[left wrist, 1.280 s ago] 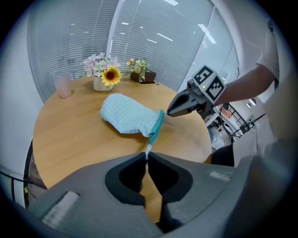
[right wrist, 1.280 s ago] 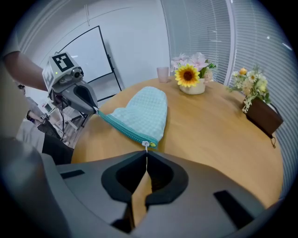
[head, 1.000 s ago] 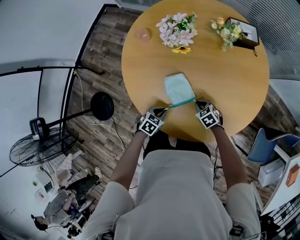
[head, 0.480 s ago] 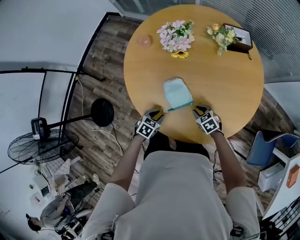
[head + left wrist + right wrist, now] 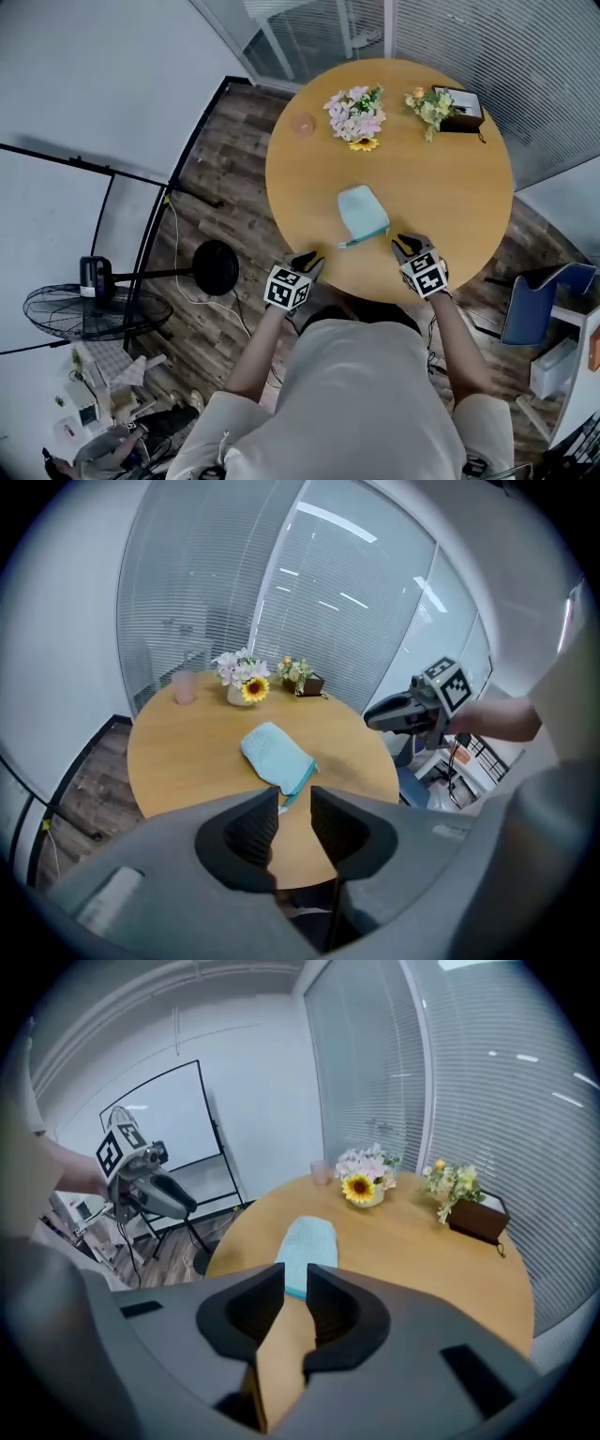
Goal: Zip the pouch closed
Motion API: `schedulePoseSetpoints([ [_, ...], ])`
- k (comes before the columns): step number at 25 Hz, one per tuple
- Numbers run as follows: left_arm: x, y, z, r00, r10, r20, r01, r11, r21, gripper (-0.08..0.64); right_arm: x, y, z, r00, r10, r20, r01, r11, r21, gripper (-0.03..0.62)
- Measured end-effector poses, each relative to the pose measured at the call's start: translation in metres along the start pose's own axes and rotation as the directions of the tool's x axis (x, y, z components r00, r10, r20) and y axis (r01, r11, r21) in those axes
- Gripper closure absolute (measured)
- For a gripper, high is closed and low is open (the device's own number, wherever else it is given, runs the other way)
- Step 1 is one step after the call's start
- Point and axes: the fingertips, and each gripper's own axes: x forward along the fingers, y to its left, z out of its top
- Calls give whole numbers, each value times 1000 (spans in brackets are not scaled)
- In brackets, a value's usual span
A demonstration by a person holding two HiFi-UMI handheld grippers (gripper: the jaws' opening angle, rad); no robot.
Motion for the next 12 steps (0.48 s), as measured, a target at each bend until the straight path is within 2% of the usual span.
schedulePoseSetpoints([
  [6,-73,-8,19,993,5,121,-8,1000,30,471,-69,36,37,982,-121,143,115,992,49,538],
  [12,-143,-24,32,966,-24,257,6,997,73,511,-125,90,62,945,-215,247,206,977,64,568],
])
